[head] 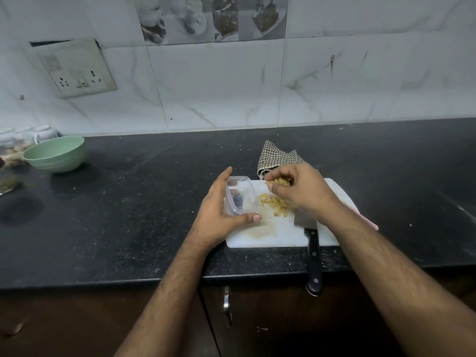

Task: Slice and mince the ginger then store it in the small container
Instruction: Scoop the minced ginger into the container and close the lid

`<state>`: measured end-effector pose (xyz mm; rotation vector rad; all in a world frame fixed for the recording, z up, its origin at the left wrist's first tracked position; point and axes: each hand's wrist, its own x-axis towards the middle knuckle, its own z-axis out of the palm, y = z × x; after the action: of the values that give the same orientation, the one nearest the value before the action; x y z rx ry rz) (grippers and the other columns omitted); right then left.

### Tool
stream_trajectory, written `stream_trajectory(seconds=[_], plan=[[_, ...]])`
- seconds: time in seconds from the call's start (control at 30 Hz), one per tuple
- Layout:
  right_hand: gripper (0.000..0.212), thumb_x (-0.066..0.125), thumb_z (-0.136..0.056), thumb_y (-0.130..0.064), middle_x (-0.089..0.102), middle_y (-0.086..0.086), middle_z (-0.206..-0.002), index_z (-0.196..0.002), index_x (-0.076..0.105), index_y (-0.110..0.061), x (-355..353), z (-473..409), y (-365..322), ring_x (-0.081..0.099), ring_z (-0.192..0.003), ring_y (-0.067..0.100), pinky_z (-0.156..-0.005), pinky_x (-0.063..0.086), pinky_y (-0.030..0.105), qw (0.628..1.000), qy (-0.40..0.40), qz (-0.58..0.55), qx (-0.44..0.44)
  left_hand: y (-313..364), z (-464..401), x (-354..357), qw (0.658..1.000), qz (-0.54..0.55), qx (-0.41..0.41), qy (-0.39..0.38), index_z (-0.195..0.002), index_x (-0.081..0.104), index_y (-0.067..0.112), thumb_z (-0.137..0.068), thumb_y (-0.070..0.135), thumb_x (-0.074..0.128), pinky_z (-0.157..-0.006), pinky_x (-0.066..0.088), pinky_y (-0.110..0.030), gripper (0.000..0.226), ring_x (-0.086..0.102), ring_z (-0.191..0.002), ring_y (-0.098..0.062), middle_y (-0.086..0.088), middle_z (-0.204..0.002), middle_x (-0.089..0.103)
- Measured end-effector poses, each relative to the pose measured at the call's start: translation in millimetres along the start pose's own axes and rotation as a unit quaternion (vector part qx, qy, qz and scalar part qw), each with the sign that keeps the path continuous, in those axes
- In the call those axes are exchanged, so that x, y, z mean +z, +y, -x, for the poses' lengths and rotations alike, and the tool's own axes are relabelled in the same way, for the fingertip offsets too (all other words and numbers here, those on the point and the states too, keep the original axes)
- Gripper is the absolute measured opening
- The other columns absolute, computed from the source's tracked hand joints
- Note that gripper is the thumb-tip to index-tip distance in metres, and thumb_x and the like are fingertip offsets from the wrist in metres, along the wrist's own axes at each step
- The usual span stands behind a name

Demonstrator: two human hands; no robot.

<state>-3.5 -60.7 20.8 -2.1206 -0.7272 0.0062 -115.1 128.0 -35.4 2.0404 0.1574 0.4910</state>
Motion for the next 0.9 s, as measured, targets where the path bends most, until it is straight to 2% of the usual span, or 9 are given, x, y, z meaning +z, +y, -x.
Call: stream_trajectory(seconds=[0.07,0.1,0.23,0.37,0.47,0.63,0.73,0.83,0.9], plan=[[0.013,0.078,-0.085,-0.031,0.071,-0.024,-0.085,-0.097,0.077,-0.036,1,-1,-20,0.063,-0.075,-0.007,-0.073,0.05,0.023,0.999,-0.012,-0.026,-0.029,1,2,-1,1.0,0.007,-0.008,-0.002,-0.156,0.029,0.04,-0.051,0.051,0.098,-0.102,0.047,-0.025,0.126,0.056,-0.121,0.003,0.018,-0.138,0.054],[0.013,0.078,-0.086,-0.029,0.071,-0.021,-0.084,-0.098,0.077,-0.034,4,-1,-30,0.063,-0.074,-0.007,-0.071,0.049,0.02,0.998,-0.031,-0.029,-0.041,2,3,-1,1.0,0.007,-0.01,-0.005,-0.154,0.031,0.038,-0.051,0.05,0.099,-0.1,0.047,-0.023,0.125,0.057,-0.118,0.006,0.018,-0.137,0.056],[0.015,0.077,-0.087,-0.024,0.071,-0.018,-0.089,-0.1,0.076,-0.03,20,-2,-53,0.065,-0.078,-0.005,-0.063,0.044,0.012,0.994,-0.081,0.046,-0.049,5,3,0,1.0,-0.008,-0.003,-0.005,-0.14,0.041,0.037,-0.049,0.05,0.101,-0.1,0.054,-0.034,0.11,0.061,-0.117,0.0,0.016,-0.131,0.061],[0.008,0.07,-0.092,-0.027,0.072,-0.014,-0.087,-0.098,0.076,-0.028,32,-1,-59,0.065,-0.079,-0.001,-0.066,0.05,0.019,0.995,-0.066,0.06,-0.037,7,3,-1,1.0,-0.011,-0.005,0.002,-0.131,0.045,0.037,-0.042,0.047,0.103,-0.097,0.056,-0.035,0.107,0.064,-0.111,0.0,0.015,-0.121,0.066],[0.017,0.058,-0.1,-0.028,0.072,-0.011,-0.086,-0.098,0.074,-0.027,36,-1,-67,0.067,-0.08,0.006,-0.072,0.055,0.028,0.996,-0.056,0.065,-0.033,5,3,-3,1.0,-0.007,-0.007,0.007,-0.129,0.044,0.037,-0.042,0.046,0.104,-0.097,0.057,-0.034,0.105,0.064,-0.11,0.002,0.017,-0.117,0.068],[0.027,0.051,-0.101,-0.009,0.073,-0.008,-0.093,-0.102,0.072,-0.026,34,-4,-67,0.072,-0.081,0.009,-0.076,0.061,0.039,0.998,-0.042,0.041,-0.007,5,3,-5,1.0,-0.013,-0.01,0.011,-0.128,0.043,0.044,-0.039,0.055,0.102,-0.102,0.054,-0.042,0.107,0.059,-0.122,-0.007,0.024,-0.119,0.065],[0.029,0.053,-0.098,-0.002,0.073,-0.008,-0.092,-0.102,0.071,-0.025,33,-2,-65,0.072,-0.074,0.003,-0.073,0.062,0.029,0.999,-0.042,0.014,-0.002,6,4,-5,1.0,-0.012,-0.008,0.009,-0.128,0.043,0.041,-0.04,0.052,0.103,-0.102,0.053,-0.04,0.106,0.06,-0.118,0.0,0.03,-0.119,0.063],[0.021,0.068,-0.091,-0.007,0.071,-0.013,-0.085,-0.1,0.073,-0.025,33,-1,-64,0.065,-0.072,-0.005,-0.062,0.046,0.003,0.998,-0.015,0.054,-0.033,7,4,-4,1.0,-0.015,-0.008,0.011,-0.127,0.042,0.043,-0.038,0.06,0.1,-0.104,0.051,-0.045,0.108,0.059,-0.121,-0.006,0.029,-0.118,0.063],[0.016,0.076,-0.087,-0.013,0.07,-0.014,-0.08,-0.097,0.074,-0.025,30,0,-61,0.063,-0.066,-0.007,-0.06,0.045,0.002,0.999,-0.003,0.039,-0.035,6,4,-3,1.0,-0.017,-0.009,0.015,-0.127,0.041,0.045,-0.036,0.066,0.098,-0.106,0.05,-0.048,0.109,0.058,-0.124,-0.011,0.026,-0.119,0.064]])
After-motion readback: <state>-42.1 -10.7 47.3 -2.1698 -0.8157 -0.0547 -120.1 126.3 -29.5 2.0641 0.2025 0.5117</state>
